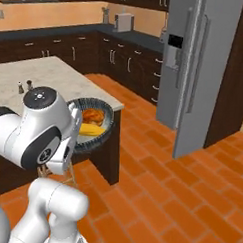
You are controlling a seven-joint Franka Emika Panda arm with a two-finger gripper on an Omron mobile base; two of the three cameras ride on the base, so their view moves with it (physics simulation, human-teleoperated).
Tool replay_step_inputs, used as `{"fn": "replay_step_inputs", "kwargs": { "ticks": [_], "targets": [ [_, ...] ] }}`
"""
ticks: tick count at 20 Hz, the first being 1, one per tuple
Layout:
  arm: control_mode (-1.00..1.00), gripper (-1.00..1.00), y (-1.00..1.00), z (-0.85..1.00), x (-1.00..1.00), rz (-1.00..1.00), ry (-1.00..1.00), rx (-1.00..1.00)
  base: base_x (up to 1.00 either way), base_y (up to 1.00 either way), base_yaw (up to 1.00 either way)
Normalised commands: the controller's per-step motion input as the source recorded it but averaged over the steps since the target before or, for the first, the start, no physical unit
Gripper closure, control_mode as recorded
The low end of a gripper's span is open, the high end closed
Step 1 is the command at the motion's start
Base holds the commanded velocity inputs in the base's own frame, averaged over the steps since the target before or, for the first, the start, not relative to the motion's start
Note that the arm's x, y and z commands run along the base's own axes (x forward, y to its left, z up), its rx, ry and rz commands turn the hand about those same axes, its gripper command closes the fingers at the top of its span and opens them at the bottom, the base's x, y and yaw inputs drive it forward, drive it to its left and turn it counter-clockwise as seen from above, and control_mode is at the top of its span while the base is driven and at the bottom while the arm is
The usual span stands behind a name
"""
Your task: Pick the chicken drumstick and corn from their plates and place them in the bowl. Then put the bowl in the fridge.
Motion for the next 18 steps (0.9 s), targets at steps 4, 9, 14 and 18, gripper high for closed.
{"fn": "replay_step_inputs", "kwargs": {
  "ticks": [4,9,14,18],
  "targets": [
    [1.0,1.0,0.0,0.0,0.0,0.0,0.0,0.0,-1.0,0.58,-0.76],
    [1.0,1.0,0.0,0.0,0.0,0.0,0.0,0.0,-1.0,0.78,-0.7],
    [1.0,1.0,0.0,0.0,0.0,0.0,0.0,0.0,-1.0,0.94,-0.19],
    [1.0,1.0,0.0,0.0,0.0,0.0,0.0,0.0,-1.0,0.39,0.02]
  ]
}}
